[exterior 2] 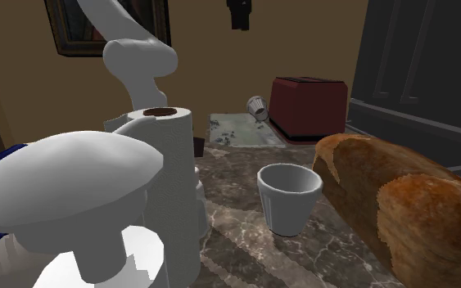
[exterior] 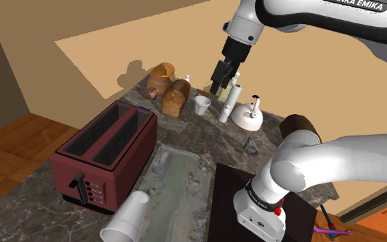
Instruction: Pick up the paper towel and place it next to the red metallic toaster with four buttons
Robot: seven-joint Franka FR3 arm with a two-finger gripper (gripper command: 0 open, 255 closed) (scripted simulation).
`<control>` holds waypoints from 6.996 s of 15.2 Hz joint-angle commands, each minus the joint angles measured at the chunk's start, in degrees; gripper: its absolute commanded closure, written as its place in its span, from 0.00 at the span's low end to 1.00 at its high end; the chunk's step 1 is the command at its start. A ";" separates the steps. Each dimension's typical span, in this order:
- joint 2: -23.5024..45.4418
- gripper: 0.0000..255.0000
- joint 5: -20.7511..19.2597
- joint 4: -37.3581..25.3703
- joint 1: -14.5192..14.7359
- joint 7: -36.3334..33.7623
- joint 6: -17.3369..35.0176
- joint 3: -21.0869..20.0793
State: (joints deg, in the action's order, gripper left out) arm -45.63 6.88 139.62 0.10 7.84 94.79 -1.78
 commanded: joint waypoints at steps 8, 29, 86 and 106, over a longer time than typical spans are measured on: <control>3.66 0.00 -6.51 1.91 -3.59 9.21 5.65 7.34; 32.72 0.00 -12.39 -12.10 -9.09 36.79 24.27 29.07; 43.56 1.00 -7.28 -33.54 -10.39 46.17 14.00 33.66; 45.90 1.00 -5.97 -51.45 -10.70 46.94 -1.93 34.03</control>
State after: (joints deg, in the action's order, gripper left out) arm 0.01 0.78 89.26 -10.53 54.66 93.76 32.18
